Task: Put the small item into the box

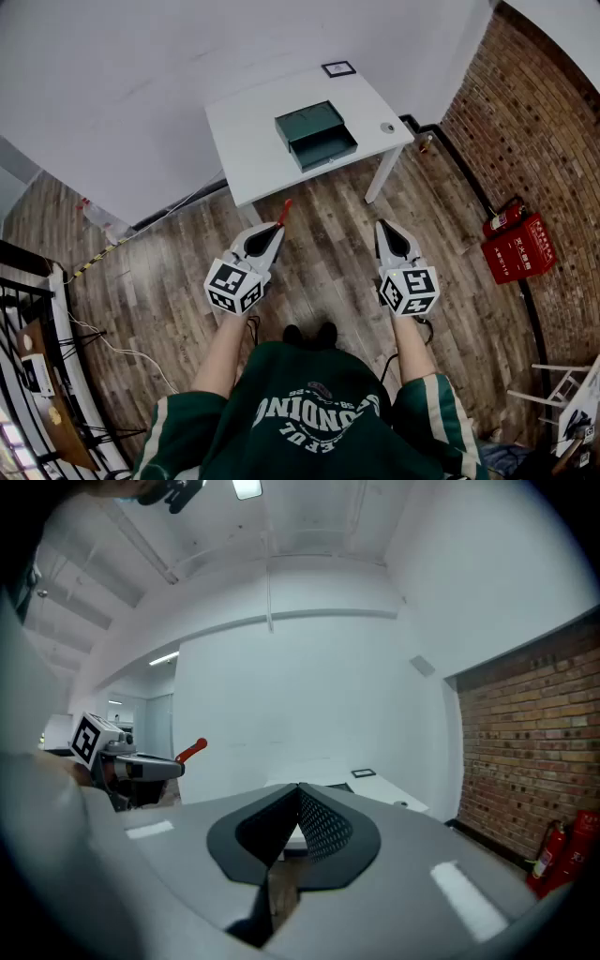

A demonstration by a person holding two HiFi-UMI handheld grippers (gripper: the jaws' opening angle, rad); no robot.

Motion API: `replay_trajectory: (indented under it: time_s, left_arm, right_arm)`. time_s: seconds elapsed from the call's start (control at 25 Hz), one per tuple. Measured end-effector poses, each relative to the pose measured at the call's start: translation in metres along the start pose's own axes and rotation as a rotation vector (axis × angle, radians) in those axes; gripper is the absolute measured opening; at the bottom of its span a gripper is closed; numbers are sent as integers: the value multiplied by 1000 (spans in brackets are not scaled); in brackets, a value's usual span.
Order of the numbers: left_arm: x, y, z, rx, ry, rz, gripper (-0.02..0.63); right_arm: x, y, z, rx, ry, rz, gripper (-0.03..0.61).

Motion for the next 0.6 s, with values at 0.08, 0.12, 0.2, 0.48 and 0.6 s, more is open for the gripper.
replay_trajectory:
  time_s: [0.08, 0.12, 0.2, 0.48, 0.6]
  left_arm:
    - [1, 5, 1, -6, -3, -1, 55]
    - [1, 7, 1, -7, -4, -2, 55]
    - [3, 9, 1, -5, -2, -4, 55]
    - [9, 7, 3, -6, 2, -1, 55]
    - [14, 1, 5, -7, 3, -3, 55]
  right_arm:
    - [-3, 7, -3, 36, 0, 18, 2]
    - [-3, 11, -3, 51, -1, 25, 2]
    - [-2, 16, -3, 62, -6, 39, 2]
    - [1, 23, -5, 74, 0, 49, 2]
    - [6, 27, -5, 84, 5, 41, 2]
Point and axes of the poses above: the fingertips, and each gripper's own axes: y backward along the fingers, x to its right, z out of its underside, the point moved 7 cm from there along y, backward along the fingers, and after that the axes turned 11 degrees about x, right-handed, at the moved point
